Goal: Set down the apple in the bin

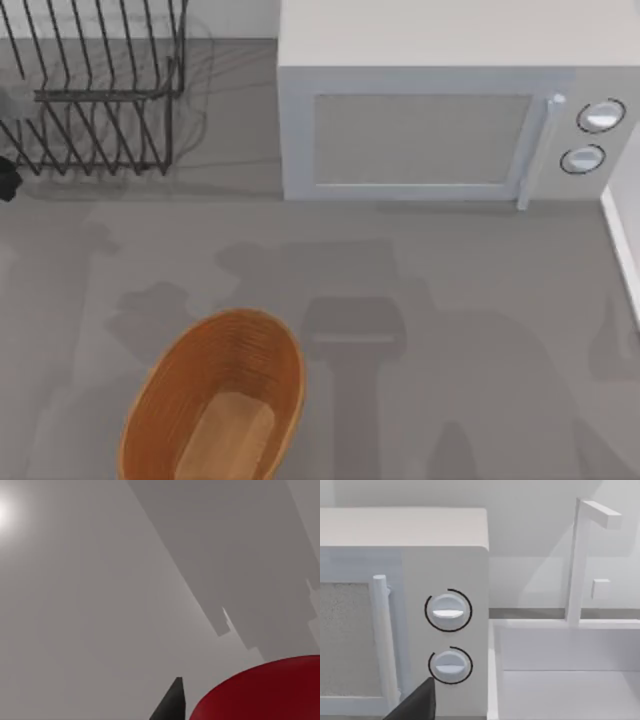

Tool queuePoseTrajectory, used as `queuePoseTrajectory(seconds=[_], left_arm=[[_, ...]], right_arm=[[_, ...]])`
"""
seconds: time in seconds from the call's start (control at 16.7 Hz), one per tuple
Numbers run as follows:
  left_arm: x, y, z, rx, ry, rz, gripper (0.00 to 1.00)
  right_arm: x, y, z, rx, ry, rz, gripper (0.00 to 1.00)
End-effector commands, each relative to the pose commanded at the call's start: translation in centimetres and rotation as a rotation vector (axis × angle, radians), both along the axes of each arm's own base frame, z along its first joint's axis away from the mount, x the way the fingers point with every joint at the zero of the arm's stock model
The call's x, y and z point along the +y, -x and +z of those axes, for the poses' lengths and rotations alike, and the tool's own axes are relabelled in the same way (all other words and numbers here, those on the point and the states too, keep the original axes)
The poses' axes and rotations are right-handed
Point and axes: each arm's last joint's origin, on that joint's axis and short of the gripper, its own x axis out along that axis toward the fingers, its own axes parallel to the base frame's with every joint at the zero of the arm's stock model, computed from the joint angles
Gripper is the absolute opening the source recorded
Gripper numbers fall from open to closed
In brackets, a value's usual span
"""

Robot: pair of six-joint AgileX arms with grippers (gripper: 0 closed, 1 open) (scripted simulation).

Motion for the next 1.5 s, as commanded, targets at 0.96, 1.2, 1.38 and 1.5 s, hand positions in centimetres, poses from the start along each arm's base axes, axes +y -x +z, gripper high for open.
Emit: queuePoseTrajectory(seconds=[0.96,1.2,1.38,1.5], left_arm=[[-12.2,4.3,0.1,-0.046,-0.079,0.884,0.00],[-15.8,7.6,-0.4,-0.066,-0.105,1.257,0.00],[-17.8,10.4,-0.4,-0.092,-0.091,1.515,0.00],[-18.6,12.1,-0.2,-0.106,-0.057,1.663,0.00]], right_arm=[[0.0,0.0,0.0,0.000,0.000,0.000,1.00],[0.0,0.0,0.0,0.000,0.000,0.000,1.00],[0.0,0.0,0.0,0.000,0.000,0.000,1.00],[0.0,0.0,0.0,0.000,0.000,0.000,1.00]])
